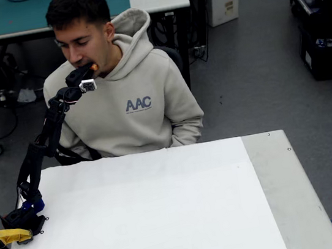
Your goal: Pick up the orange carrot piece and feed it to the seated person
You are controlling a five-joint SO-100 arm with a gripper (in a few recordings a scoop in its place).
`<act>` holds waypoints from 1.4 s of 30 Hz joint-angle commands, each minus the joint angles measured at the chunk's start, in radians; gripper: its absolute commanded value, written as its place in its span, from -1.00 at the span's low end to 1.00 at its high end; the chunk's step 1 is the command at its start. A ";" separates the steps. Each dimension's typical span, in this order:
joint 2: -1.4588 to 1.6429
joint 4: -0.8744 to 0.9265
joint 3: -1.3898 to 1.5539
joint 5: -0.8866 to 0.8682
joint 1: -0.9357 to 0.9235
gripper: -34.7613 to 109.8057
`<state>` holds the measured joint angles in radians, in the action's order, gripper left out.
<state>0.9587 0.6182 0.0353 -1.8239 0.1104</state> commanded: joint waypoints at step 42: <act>0.049 -0.006 -0.092 0.158 -0.091 -0.19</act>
<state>0.9587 0.6197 0.0261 -1.6521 0.0583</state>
